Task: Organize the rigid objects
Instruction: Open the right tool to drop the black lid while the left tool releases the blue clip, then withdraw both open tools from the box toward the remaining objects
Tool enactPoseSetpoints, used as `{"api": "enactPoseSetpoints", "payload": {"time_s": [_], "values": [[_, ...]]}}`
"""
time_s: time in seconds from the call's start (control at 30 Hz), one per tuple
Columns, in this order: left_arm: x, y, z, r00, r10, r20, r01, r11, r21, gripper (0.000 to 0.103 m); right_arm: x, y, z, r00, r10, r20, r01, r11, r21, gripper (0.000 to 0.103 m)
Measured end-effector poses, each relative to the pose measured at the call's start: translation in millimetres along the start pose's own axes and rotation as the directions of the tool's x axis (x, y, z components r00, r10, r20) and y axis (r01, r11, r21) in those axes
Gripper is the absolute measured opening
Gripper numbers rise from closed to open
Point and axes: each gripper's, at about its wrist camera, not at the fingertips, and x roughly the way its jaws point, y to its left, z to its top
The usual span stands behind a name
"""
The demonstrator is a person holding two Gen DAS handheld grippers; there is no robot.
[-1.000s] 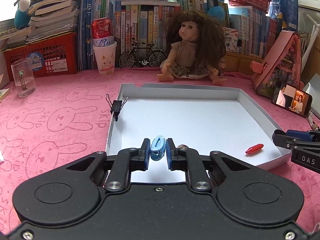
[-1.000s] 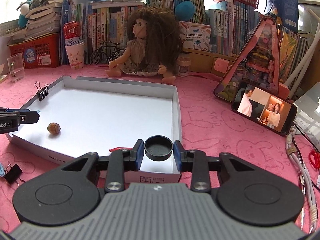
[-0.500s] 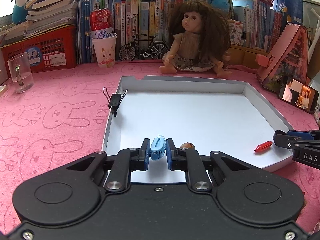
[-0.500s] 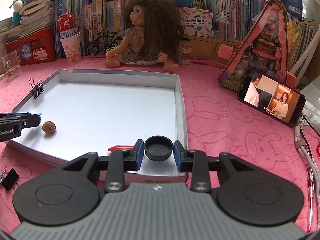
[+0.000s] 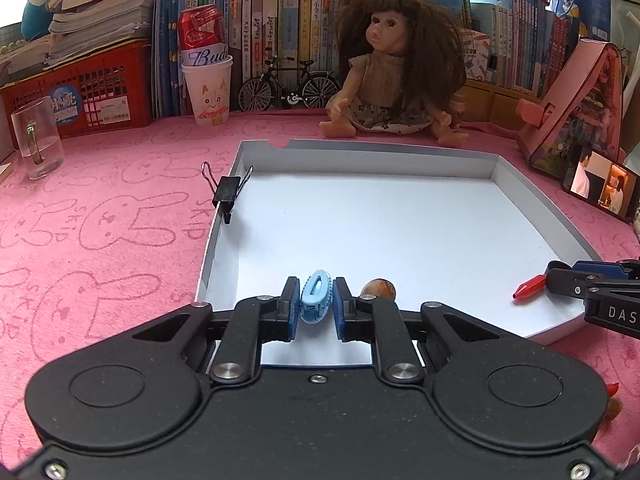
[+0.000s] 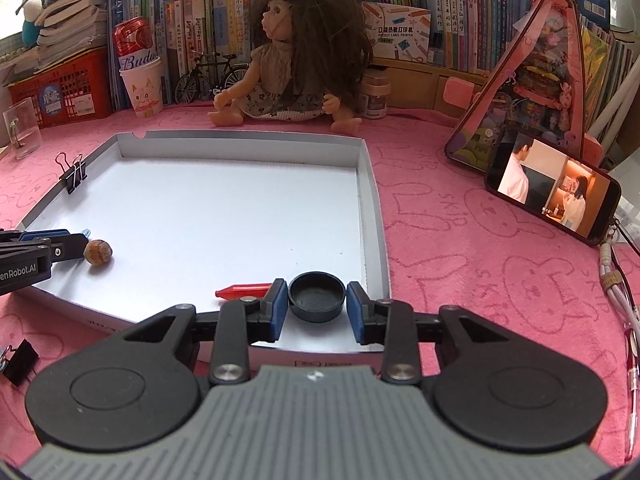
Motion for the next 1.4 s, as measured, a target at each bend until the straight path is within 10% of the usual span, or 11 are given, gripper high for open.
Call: {"api": "enactPoseSetpoints", "payload": {"time_s": [0.6,1.4], "values": [[-27.2,-0.2,-0.3,0.998,-0.022,0.052,0.023,1.000,-0.011,0.051,-22.9,-3.0,-0.5,0.997,0.021,0.072,-0.024,0.999,0.039,0.064],[-96.5,4.2,-44.7,0.988,-0.081,0.129,0.079,0.997,0.019,0.069,-75.7,4.3,-46.4,0.977,0.104,0.186,-0.109,0.994,0.016,0.077]]}}
